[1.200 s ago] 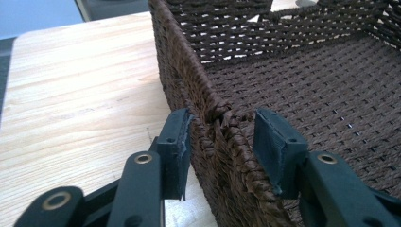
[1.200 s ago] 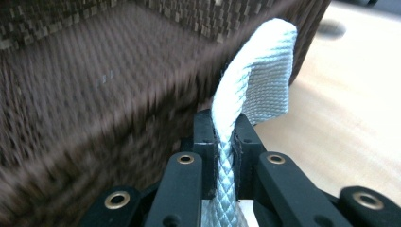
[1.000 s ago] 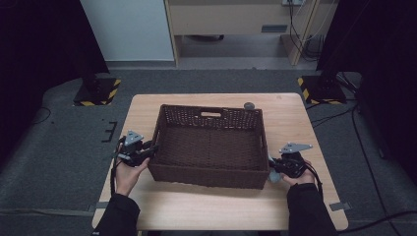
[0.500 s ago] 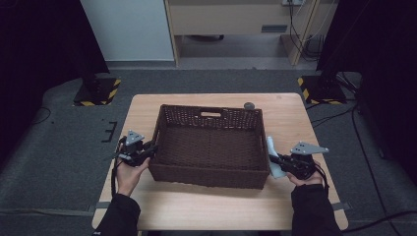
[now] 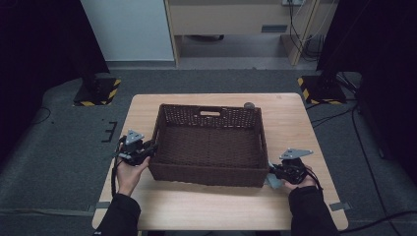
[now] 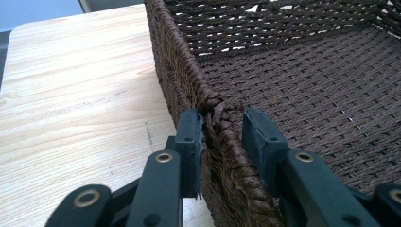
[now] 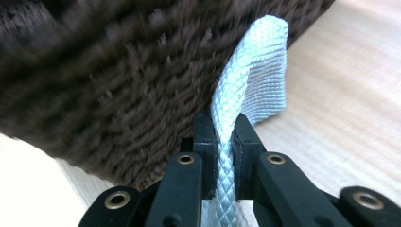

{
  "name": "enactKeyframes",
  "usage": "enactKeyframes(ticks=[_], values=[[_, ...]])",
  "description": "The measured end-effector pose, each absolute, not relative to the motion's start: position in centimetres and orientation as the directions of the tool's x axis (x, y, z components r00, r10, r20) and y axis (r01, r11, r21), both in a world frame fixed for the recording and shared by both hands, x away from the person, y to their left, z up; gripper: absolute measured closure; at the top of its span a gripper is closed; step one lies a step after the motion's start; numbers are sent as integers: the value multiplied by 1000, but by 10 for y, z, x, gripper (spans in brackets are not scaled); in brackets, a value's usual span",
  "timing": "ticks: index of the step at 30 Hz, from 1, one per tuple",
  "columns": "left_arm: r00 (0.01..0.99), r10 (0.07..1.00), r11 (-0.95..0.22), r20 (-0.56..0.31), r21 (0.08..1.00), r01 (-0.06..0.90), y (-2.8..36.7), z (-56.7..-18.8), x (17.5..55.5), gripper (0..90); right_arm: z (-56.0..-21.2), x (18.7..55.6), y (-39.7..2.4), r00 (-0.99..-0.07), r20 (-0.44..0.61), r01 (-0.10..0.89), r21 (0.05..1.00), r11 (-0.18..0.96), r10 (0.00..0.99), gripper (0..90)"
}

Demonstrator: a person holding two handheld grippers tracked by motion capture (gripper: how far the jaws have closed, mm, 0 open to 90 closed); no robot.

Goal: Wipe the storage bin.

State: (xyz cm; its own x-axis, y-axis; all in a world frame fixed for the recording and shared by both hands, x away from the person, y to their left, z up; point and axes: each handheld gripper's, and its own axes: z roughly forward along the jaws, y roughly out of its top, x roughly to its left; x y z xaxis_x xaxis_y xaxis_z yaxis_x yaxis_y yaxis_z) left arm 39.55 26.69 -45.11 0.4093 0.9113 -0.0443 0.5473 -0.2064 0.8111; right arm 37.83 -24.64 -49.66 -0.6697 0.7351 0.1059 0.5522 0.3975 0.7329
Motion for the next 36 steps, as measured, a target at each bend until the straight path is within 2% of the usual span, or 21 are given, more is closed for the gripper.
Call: enactKeyframes(ticks=[5, 7, 9, 17, 20, 28, 31, 36], values=[[409, 912, -209, -39, 814, 543, 267, -451, 395, 662, -464, 367, -254, -656, 103, 448, 850, 276, 748, 839], [407, 913, -208, -37, 814, 542, 267, -451, 395, 659, -456, 363, -254, -667, 93, 423, 864, 273, 739, 839], [405, 913, -205, -40, 814, 544, 266, -451, 395, 664, -456, 359, -253, -677, 88, 421, 861, 286, 731, 839], [391, 920, -218, -20, 804, 554, 263, -450, 396, 681, -490, 354, -248, -687, 89, 526, 746, 409, 722, 839], [392, 920, -215, -23, 806, 552, 263, -450, 398, 679, -495, 359, -245, -683, 101, 547, 727, 415, 723, 839], [396, 918, -206, -37, 808, 552, 264, -451, 399, 674, -458, 347, -255, -691, 64, 406, 859, 312, 720, 839], [394, 918, -201, -42, 808, 553, 266, -452, 399, 672, -463, 346, -251, -703, 60, 418, 841, 344, 708, 839], [395, 918, -200, -43, 808, 554, 266, -451, 399, 675, -484, 346, -247, -693, 74, 501, 765, 404, 717, 839]])
